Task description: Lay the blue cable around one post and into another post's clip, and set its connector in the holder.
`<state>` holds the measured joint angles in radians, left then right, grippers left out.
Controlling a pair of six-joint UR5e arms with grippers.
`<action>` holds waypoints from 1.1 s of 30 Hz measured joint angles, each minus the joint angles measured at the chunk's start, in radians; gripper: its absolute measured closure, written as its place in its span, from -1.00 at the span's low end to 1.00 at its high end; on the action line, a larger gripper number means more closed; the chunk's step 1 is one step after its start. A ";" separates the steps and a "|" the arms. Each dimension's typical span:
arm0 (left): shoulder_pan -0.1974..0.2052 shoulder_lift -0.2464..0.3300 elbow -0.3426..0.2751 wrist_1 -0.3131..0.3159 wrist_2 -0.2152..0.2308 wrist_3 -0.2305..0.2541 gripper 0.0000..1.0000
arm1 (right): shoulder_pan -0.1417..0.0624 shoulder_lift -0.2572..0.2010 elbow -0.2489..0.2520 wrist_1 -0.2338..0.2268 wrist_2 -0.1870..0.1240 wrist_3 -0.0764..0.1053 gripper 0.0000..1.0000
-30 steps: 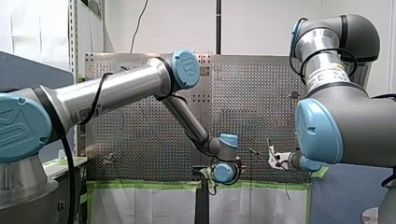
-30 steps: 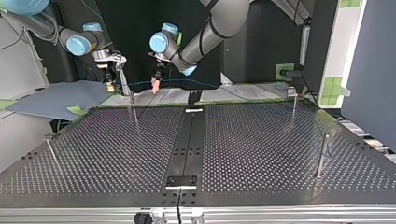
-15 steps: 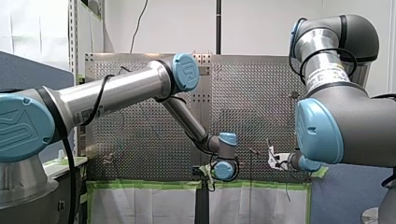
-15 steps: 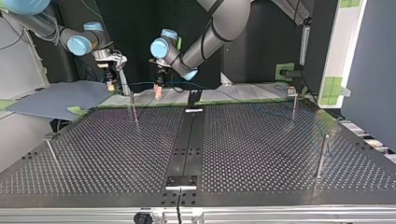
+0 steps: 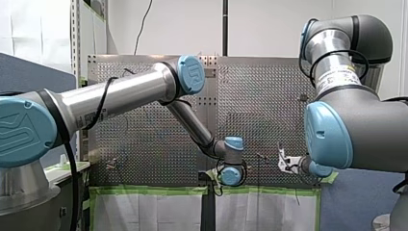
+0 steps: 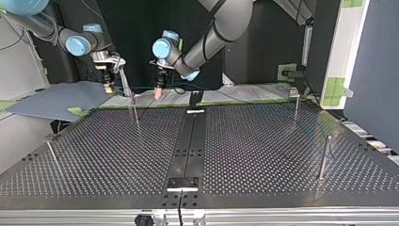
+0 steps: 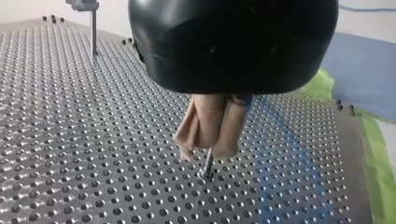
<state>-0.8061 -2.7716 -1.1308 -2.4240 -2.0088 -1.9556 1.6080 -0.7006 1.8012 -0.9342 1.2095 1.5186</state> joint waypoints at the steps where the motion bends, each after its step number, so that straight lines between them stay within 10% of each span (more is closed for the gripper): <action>1: 0.000 0.000 -0.006 0.009 -0.004 -0.001 1.00 | -0.003 0.000 -0.001 -0.012 0.000 0.013 1.00; 8: -0.004 0.000 -0.026 0.053 -0.040 -0.002 1.00 | -0.022 0.000 -0.019 -0.025 0.001 0.055 1.00; 33: -0.011 -0.001 -0.027 0.103 -0.012 0.068 1.00 | -0.071 0.005 -0.043 -0.021 0.045 0.086 1.00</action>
<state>-0.8174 -2.7728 -1.1575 -2.3208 -2.0205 -1.8875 1.5372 -0.6956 1.7582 -0.9552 1.2547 1.6044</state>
